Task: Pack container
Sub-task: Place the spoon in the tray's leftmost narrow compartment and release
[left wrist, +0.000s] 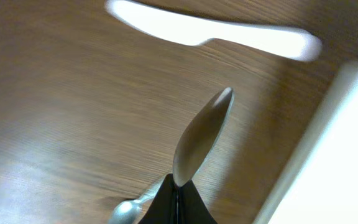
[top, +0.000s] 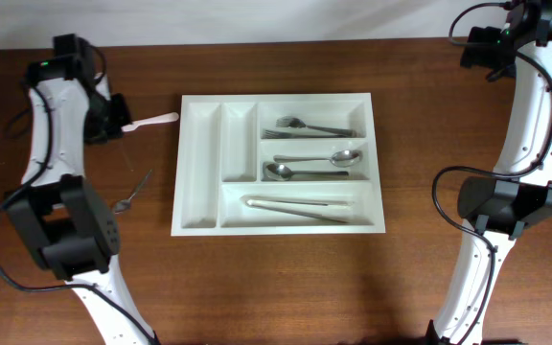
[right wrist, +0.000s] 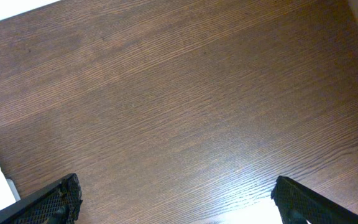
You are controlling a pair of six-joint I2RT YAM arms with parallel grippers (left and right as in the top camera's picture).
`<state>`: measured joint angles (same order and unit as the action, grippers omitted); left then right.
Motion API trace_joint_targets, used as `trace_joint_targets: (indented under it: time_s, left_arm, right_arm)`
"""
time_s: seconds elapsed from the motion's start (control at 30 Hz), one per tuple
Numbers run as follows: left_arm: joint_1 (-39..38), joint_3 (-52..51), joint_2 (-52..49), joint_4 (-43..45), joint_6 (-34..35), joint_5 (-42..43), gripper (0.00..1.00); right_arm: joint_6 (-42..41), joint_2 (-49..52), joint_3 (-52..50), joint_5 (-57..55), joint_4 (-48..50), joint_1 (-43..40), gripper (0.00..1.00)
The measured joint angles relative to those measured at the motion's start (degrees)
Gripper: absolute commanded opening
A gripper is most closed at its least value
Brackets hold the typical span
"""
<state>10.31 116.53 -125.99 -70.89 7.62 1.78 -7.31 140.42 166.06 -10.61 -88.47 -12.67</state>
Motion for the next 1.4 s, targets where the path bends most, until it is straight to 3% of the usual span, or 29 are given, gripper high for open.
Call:
trace_joint_targets:
  time_s: [0.33,0.77,0.9,0.97,1.23,1.4]
  left_arm:
    - [-14.14,0.07,0.07,-0.98,-11.32,2.93,0.02]
    - [-17.40,0.07,-5.57,-1.57,-10.54,2.29,0.02]
    - [-17.42,0.07,-7.58,-1.57,-9.16,2.29,0.45]
    - [-17.42,0.07,-8.07,-1.55,-8.83,2.29,0.55]
    - [-17.57,1.51,-8.50,-2.62,-8.44,2.40,0.56]
    - [-16.94,9.38,-8.59,-6.38,-8.44,2.32,0.53]
  right_arm:
    - [0.02,0.00,0.00,0.00,0.00,0.00,0.99]
    - [0.00,0.00,0.00,0.00,0.00,0.00,0.99]
    - [-0.02,0.00,0.00,0.00,0.00,0.02,0.99]
    - [-0.02,0.00,0.00,0.00,0.00,0.00,0.99]
    - [-0.02,0.00,0.00,0.00,0.00,0.00,0.99]
    - [-0.04,0.00,0.00,0.00,0.00,0.00,0.99]
